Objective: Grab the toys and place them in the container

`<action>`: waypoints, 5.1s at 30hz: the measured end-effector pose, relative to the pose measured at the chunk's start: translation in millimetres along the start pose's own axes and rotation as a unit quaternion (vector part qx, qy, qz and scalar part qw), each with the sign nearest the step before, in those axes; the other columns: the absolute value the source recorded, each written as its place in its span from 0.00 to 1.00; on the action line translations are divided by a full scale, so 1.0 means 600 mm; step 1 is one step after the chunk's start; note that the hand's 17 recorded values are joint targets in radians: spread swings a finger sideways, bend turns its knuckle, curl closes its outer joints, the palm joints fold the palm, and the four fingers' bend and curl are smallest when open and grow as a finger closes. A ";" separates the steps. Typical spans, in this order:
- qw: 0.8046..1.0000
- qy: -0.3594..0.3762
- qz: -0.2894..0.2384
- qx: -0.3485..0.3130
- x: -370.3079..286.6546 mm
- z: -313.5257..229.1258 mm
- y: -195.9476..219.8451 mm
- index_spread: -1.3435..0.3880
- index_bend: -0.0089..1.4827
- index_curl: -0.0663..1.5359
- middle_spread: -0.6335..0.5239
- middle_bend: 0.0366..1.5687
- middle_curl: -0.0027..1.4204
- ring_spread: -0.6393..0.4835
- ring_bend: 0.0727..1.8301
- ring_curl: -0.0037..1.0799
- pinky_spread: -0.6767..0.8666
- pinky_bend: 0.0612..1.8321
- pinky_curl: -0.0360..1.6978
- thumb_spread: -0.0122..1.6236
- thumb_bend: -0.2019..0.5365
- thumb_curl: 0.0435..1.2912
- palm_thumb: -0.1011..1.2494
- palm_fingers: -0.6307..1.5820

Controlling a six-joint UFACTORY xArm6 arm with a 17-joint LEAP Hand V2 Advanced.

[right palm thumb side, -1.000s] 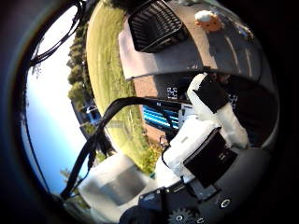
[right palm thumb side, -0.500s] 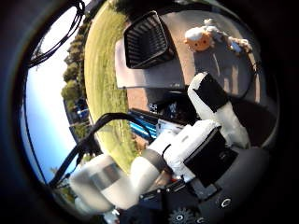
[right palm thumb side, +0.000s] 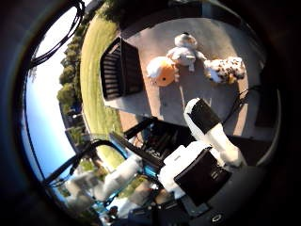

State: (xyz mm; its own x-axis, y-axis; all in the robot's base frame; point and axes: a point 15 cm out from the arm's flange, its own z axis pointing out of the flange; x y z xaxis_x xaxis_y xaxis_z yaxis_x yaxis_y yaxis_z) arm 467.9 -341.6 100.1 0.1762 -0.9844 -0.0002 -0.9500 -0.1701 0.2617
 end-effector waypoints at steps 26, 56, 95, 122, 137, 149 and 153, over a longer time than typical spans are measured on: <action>0.975 0.193 0.007 -0.110 0.045 0.243 -0.070 0.71 0.12 0.20 0.52 0.13 0.25 0.76 0.19 0.34 0.68 0.16 0.17 0.66 0.24 0.23 0.57 0.46; 0.998 0.001 -0.018 -0.057 -0.035 0.096 0.002 0.26 0.51 0.04 0.29 0.67 0.76 0.46 0.70 0.81 0.58 0.72 0.51 0.68 0.26 0.46 0.86 0.72; 0.971 -0.106 -0.211 0.036 -0.843 -0.082 -0.218 0.54 0.66 0.06 0.46 0.32 0.58 0.68 0.51 0.61 0.64 0.51 0.54 0.72 0.22 0.43 0.66 0.21; 0.993 0.005 -0.117 0.003 -0.389 -0.089 -0.164 0.59 0.13 0.15 0.63 0.07 0.22 0.82 0.15 0.30 0.72 0.19 0.27 0.69 0.23 0.30 0.62 0.28; 0.995 -0.046 -0.061 -0.061 -0.269 0.197 -0.136 0.63 0.11 0.17 0.62 0.09 0.22 0.80 0.17 0.31 0.69 0.20 0.24 0.68 0.23 0.29 0.62 0.30; 0.991 -0.056 -0.076 -0.094 -0.335 0.263 -0.144 0.70 0.15 0.20 0.58 0.11 0.22 0.78 0.21 0.31 0.67 0.20 0.21 0.68 0.24 0.28 0.63 0.43; 0.992 -0.050 -0.082 -0.085 -0.342 0.263 -0.157 0.66 0.06 0.17 0.52 0.24 0.28 0.75 0.40 0.39 0.68 0.27 0.22 0.68 0.25 0.29 0.65 0.65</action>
State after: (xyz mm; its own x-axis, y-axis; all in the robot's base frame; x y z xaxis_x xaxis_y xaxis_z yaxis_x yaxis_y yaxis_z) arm 480.3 -130.9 -76.7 0.2894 -0.9455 -0.1494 -0.8523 -0.3256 0.4094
